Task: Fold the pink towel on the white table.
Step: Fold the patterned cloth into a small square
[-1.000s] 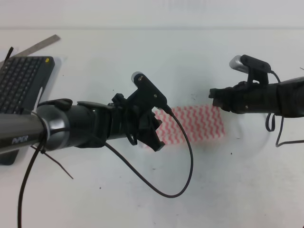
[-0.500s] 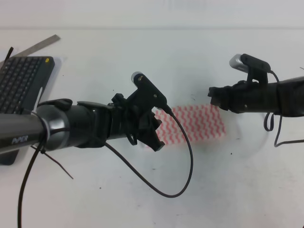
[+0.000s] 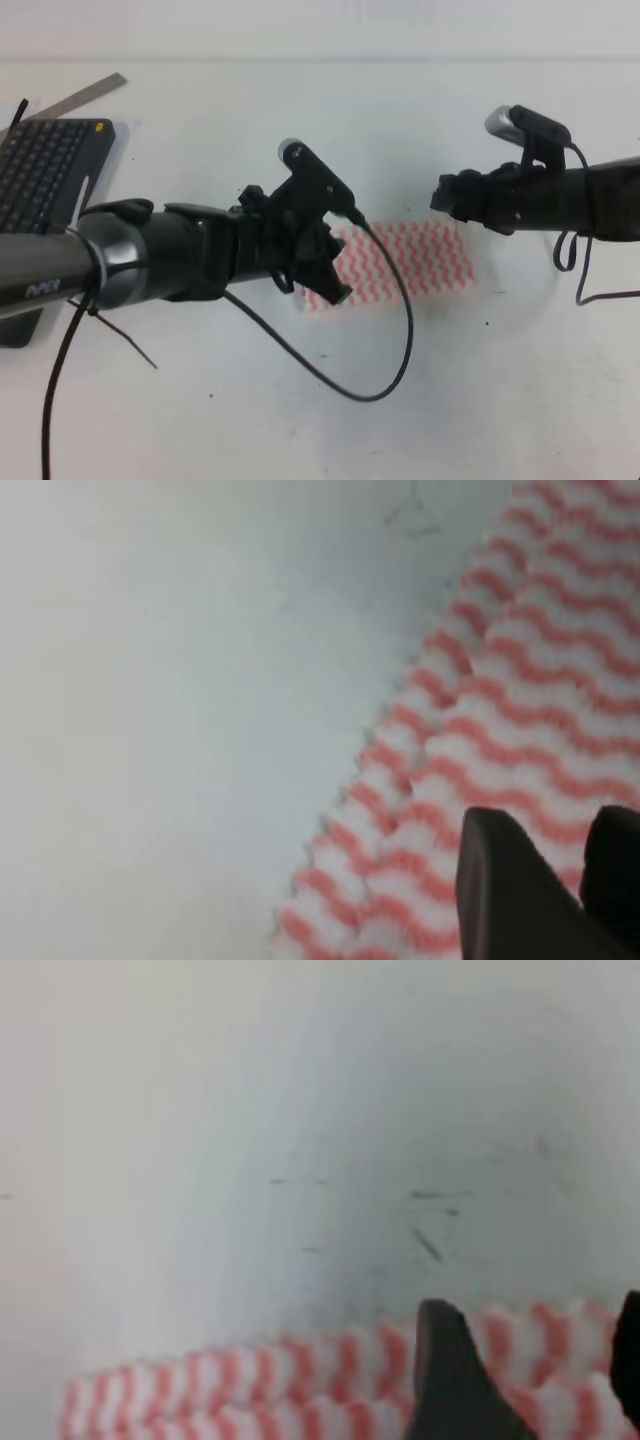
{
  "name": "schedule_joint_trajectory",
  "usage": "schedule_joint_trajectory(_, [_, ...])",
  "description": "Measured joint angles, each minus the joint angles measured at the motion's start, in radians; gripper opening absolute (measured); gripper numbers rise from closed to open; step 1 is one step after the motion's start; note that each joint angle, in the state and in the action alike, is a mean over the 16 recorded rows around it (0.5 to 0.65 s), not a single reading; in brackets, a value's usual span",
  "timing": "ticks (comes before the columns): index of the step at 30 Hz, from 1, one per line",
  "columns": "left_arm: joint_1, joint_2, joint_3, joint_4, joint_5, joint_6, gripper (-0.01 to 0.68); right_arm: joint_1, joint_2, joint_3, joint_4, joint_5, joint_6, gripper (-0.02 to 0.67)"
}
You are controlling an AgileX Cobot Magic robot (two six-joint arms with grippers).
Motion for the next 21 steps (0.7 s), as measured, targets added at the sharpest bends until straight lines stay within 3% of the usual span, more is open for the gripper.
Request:
schedule_joint_trajectory(8, [0.031, 0.029, -0.047, 0.000, 0.001, -0.140, 0.017, 0.000, -0.061, 0.000, -0.100, 0.060, 0.063, 0.022])
schedule_joint_trajectory(21, [0.119, -0.011, -0.090, 0.000, 0.092, -0.353, 0.016, 0.000, -0.139, 0.000, -0.514, 0.131, 0.400, 0.001])
